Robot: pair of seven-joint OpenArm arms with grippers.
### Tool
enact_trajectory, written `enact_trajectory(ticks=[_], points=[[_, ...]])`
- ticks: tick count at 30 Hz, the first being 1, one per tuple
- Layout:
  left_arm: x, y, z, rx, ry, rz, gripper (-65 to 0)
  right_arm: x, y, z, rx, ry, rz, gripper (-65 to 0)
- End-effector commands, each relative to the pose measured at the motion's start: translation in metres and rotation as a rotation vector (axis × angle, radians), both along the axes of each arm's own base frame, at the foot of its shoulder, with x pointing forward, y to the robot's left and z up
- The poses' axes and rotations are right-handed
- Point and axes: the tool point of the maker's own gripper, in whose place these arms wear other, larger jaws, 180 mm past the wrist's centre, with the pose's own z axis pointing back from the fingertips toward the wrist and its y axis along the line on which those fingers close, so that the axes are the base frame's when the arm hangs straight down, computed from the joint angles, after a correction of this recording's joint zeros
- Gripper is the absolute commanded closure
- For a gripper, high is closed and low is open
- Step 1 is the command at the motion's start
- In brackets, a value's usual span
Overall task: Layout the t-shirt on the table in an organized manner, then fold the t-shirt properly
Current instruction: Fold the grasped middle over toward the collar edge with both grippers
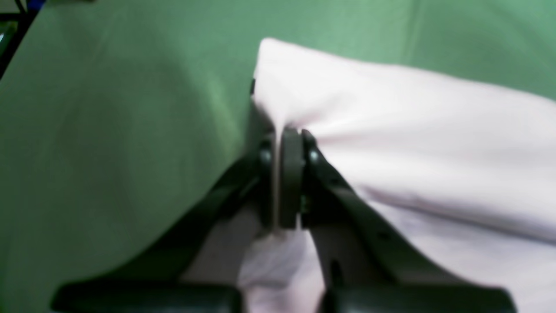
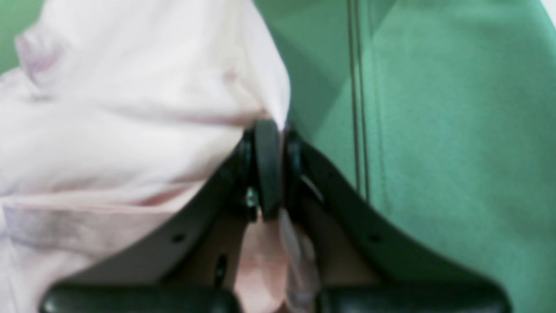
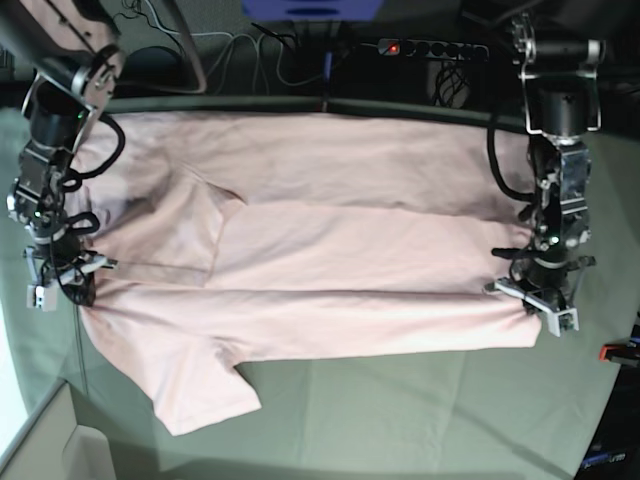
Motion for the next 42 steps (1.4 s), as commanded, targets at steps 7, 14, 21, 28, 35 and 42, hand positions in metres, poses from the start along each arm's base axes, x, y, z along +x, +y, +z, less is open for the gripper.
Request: enact_trajectory(ticks=[7,14,21,28,35,42], points=[[-0.006,0.011,0.031,-0.06,-0.117,0.042,0.0,-0.011,0.001,0.041,-0.035,-0.136,0.034,0.0],[-0.026,0.014,0.033,-0.055,-0.125,0.048,0.0,-0.029,0.006,0.059,-0.096,-0.182,0.041,0.0],[-0.046,0.037,0.04,-0.039,-0.144,0.108,0.0,-0.055,-0.006,0.05,-0.047,-0.173,0.011,0.0],[-0.067,0.036,0.024,-0.037,-0.098,0.108,0.0,-0.082,-0.004,0.028,-0.041,-0.11,0.011,0.0],[-0.074,0.036,0.016,-0.038,-0.075,0.11,0.0,-0.091,-0.002,0.019,-0.041,-0.077,0.015,0.0],[-0.079,0.033,0.01,-0.041,-0.06,0.104,0.0,-0.108,0.003,0.003,-0.059,0.013,0.064,-5.0]])
